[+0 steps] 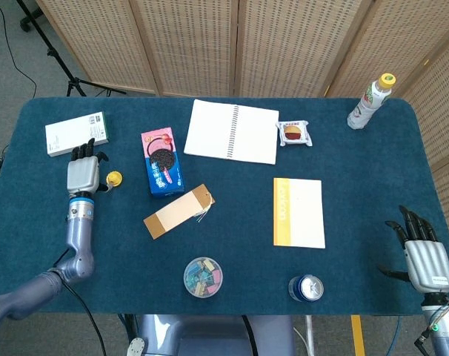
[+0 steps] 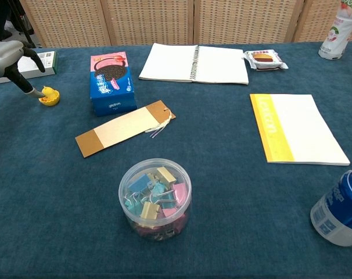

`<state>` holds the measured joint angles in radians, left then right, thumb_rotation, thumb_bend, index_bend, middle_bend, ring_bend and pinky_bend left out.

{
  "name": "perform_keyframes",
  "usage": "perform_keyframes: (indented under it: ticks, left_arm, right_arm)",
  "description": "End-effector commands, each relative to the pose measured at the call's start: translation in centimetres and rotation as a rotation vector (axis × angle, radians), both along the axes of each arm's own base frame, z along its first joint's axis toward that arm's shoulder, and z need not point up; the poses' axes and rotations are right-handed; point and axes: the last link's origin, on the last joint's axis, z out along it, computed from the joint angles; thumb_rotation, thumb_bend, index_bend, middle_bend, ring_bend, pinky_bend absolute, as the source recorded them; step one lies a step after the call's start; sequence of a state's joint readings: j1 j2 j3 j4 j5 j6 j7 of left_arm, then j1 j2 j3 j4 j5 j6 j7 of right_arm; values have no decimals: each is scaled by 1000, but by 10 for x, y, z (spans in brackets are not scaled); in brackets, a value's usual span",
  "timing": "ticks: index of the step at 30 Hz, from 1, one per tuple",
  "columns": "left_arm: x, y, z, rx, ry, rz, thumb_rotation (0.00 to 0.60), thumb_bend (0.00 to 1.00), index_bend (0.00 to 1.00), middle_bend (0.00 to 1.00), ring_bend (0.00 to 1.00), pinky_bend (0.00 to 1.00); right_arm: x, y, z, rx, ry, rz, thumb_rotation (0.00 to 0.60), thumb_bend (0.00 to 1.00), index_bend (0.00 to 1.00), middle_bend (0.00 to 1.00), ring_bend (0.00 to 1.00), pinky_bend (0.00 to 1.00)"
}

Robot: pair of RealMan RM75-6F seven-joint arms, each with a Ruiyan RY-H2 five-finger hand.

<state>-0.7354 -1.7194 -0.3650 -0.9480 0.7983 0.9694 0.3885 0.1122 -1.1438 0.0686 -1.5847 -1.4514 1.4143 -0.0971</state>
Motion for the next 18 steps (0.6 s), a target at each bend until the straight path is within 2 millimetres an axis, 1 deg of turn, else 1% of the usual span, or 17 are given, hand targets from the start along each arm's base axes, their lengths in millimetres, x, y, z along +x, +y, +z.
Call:
perform_keyframes:
  ticks: [1, 3, 4, 5, 7, 12, 13, 15, 18]
  left_arm:
    - [4, -2, 5, 11, -5, -18, 600, 155, 361, 0, 0, 36]
    - [6, -4, 8, 15, -2, -34, 600, 155, 361, 0, 0, 36]
    - [6, -15, 13, 23, 17, -60, 600, 155, 359, 0, 0, 36]
    - [5, -20, 15, 22, 20, -65, 600, 155, 357, 0, 0, 36]
    - [0, -37, 23, 16, 25, -67, 600, 155, 350, 0, 0, 36]
    - [-21, -85, 41, 7, -5, -52, 600, 156, 331, 0, 0, 36]
    - [-25, -92, 43, 5, -7, -51, 600, 156, 329, 0, 0, 36]
    - [-38, -114, 51, 2, -7, -46, 600, 157, 328, 0, 0, 36]
    - [-50, -140, 62, 13, -18, -47, 600, 158, 328, 0, 0, 36]
  right_arm:
    - [0, 0, 0, 1, 0, 0, 600, 0, 201, 0, 0, 91]
    - [0, 0, 0, 1, 0, -1, 600, 0, 201, 0, 0, 91]
    - [0, 0, 1, 0, 0, -1, 600, 0, 201, 0, 0, 91]
    - [0, 0, 1, 0, -1, -1, 600, 0, 201, 0, 0, 91]
    - [0, 1, 1, -2, -2, -3, 600, 0, 201, 0, 0, 91]
    - [0, 1, 2, -6, -3, -3, 600, 0, 201, 0, 0, 91]
    - [0, 1, 2, -6, -3, -3, 600, 0, 201, 0, 0, 91]
    - [0, 1, 1, -3, -2, -4, 600, 0, 201, 0, 0, 91]
    - [0, 1, 0, 1, 1, -7, 600, 0, 201, 0, 0, 91]
